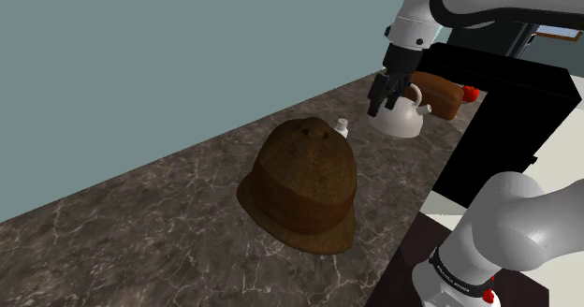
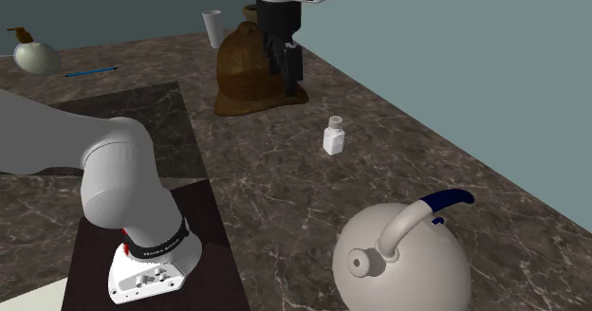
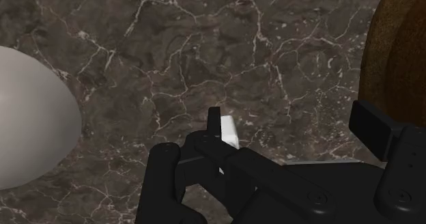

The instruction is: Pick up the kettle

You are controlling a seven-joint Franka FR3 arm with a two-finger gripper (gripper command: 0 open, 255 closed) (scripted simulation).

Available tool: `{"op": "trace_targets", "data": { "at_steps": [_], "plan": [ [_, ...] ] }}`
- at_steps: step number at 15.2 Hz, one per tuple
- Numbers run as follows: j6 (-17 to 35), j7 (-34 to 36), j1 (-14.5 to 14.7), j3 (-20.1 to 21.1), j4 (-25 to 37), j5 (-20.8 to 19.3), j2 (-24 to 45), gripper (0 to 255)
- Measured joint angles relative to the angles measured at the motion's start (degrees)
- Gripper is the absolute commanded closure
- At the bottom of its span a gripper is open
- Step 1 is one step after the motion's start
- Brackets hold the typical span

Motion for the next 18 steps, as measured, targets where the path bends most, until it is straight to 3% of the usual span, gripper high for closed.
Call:
{"op": "trace_targets", "data": {
  "at_steps": [3, 7, 18],
  "plan": [
    [-0.1, -1.7, -0.5, -1.5, 0.6, -0.9, 0.5, 0],
    [-0.5, -7.5, -1.9, -6.5, 3.2, -3.5, 3.0, 0],
    [-0.8, -24.6, -3.7, -20.6, 16.8, -7.1, 16.4, 0]
  ]
}}
